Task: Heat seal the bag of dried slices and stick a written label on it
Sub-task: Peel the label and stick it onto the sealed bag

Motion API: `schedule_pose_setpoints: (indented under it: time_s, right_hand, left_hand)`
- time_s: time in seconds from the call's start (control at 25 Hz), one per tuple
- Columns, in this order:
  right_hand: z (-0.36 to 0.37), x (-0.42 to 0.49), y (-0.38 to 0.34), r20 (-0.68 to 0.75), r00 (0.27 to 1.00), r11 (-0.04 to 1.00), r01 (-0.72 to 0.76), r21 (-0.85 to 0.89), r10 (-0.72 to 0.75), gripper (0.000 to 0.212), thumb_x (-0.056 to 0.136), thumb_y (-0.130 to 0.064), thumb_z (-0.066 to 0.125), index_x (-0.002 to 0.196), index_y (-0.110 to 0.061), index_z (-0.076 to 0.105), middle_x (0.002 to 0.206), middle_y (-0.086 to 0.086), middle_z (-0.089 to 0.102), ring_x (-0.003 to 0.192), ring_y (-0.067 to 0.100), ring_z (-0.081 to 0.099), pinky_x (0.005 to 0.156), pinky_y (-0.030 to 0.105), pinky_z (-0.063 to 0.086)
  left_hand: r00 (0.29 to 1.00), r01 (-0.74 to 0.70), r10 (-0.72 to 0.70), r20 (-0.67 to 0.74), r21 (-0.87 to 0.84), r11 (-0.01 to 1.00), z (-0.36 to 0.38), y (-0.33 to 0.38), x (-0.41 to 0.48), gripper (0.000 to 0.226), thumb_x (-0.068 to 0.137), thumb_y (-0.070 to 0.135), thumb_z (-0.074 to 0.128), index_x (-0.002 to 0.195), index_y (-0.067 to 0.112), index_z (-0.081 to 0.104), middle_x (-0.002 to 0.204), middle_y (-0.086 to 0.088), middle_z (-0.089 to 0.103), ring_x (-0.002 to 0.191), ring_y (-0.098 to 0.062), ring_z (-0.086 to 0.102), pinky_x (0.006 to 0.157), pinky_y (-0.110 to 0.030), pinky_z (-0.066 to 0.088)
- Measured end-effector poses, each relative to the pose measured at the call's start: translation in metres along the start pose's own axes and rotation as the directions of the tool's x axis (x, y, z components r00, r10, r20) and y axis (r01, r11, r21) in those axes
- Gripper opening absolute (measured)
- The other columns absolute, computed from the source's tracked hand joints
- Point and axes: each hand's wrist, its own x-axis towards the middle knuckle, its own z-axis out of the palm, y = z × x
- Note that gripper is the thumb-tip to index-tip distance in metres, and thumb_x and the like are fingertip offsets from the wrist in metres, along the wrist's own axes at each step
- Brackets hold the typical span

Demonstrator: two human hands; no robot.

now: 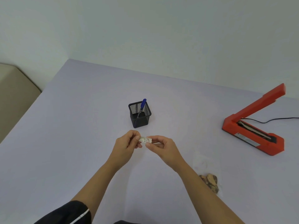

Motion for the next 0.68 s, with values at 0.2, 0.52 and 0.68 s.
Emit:
schedule_pose_setpoints:
  time_s: [0.2, 0.52, 0.68]
  right_hand:
    - [0.004, 0.006, 0.005, -0.088, 0.996, 0.998, 0.017, -0.068, -0.023, 0.024, 0.081, -0.017, 0.070, 0.105, -0.016, 0.067, 0.083, -0.007, 0.069, 0.066, 0.001, 0.065, 0.058, 0.009, 0.045]
    - [0.018, 0.050, 0.066, -0.036, 0.995, 0.762, 0.044, -0.645, -0.088, 0.027, 0.085, -0.022, 0.064, 0.111, -0.020, 0.065, 0.099, 0.001, 0.055, 0.098, 0.020, 0.052, 0.081, 0.026, 0.042]
    - [0.020, 0.054, 0.073, 0.047, 0.996, 0.639, 0.086, -0.764, -0.077, 0.041, 0.085, -0.025, 0.062, 0.125, -0.018, 0.055, 0.118, 0.006, 0.050, 0.111, 0.024, 0.045, 0.093, 0.035, 0.042]
  left_hand:
    - [0.986, 0.131, -0.138, -0.092, -0.077, 0.988, 0.004, -0.007, 0.003, 0.015, 0.099, 0.018, 0.039, 0.092, 0.018, 0.053, 0.089, 0.003, 0.067, 0.073, -0.005, 0.067, 0.064, -0.015, 0.052]
    - [0.850, 0.381, -0.379, -0.366, -0.068, 0.922, -0.001, -0.030, 0.002, 0.012, 0.091, 0.020, 0.052, 0.085, 0.017, 0.061, 0.079, -0.001, 0.064, 0.077, -0.019, 0.059, 0.066, -0.029, 0.045]
    - [0.847, 0.402, -0.390, -0.360, -0.046, 0.915, 0.004, -0.029, -0.001, 0.013, 0.091, 0.020, 0.053, 0.087, 0.014, 0.063, 0.078, -0.001, 0.066, 0.077, -0.020, 0.060, 0.068, -0.031, 0.047]
